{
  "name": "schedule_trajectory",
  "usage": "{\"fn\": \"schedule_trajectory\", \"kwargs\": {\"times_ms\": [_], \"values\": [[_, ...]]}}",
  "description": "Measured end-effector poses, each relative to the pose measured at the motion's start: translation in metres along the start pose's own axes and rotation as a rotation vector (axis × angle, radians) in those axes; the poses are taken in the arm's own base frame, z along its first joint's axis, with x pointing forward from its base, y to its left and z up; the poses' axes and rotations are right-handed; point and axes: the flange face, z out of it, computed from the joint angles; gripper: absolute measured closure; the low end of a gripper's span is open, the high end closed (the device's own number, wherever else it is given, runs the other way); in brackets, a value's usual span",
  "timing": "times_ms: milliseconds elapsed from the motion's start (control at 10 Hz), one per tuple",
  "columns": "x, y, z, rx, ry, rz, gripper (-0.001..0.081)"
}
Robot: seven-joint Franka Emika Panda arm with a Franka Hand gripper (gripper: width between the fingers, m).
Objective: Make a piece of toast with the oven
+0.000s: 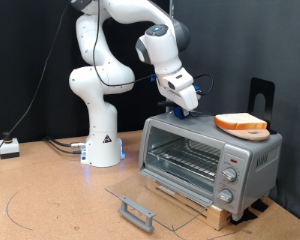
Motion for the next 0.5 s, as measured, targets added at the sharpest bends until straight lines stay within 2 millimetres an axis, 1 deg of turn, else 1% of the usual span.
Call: {"fn": "schedule_trajectory", "kwargs": {"times_ms": [300,500], "values": [[0.001,0.002,-0.003,0.011,0.019,-0.007,0.0395],[0.001,0.007,-0.012,0.026,0.066,-0.014,0.0392]]}}
